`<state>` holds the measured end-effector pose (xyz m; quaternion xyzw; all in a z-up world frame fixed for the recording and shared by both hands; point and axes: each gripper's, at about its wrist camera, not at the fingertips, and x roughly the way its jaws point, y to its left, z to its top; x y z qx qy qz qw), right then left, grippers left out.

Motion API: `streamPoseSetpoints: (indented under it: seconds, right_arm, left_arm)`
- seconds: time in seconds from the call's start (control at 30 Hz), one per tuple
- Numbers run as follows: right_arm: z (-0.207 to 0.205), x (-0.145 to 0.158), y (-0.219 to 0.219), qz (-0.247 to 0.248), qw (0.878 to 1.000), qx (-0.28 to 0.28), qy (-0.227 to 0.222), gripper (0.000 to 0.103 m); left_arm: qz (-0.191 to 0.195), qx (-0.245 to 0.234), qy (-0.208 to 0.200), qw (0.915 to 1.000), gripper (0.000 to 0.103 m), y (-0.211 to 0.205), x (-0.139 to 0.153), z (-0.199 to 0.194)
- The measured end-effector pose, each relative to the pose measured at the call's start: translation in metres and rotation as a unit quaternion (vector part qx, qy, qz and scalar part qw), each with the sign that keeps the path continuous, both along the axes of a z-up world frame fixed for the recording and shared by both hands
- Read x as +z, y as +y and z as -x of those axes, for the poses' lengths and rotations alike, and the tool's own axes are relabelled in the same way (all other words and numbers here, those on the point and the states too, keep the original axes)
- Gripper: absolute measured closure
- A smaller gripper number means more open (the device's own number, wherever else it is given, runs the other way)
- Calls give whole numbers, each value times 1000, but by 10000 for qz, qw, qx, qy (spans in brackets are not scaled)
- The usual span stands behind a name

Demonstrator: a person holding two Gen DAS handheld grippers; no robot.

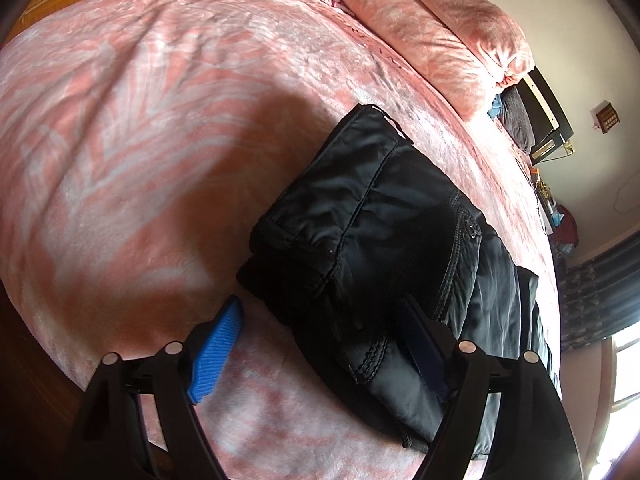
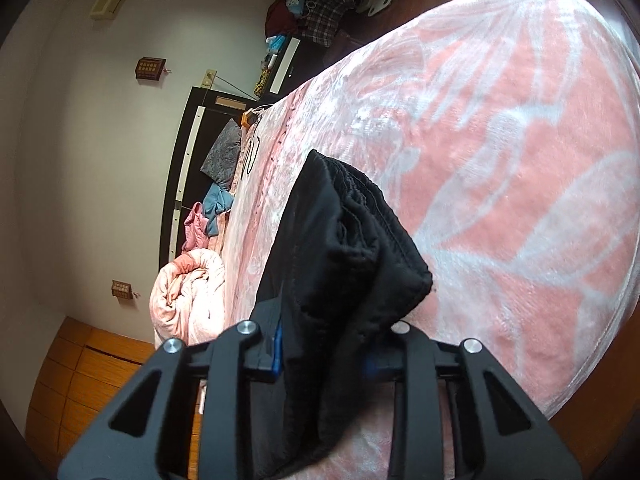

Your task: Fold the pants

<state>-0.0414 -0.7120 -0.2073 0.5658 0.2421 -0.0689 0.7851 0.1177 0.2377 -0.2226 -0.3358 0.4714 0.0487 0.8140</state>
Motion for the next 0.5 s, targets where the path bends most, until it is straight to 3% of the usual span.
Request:
streamPoseSetpoints:
  seconds: [0.27, 0.5]
  right_arm:
    - [-9, 44, 21, 684, 9974, -36, 215, 86]
    - [-21, 102, 58, 1689, 9847, 142, 400, 87]
  left_arm:
    - [65, 79, -100, 9999, 23, -1, 1, 5]
    - [61, 105, -191, 9997, 23, -2, 2, 9]
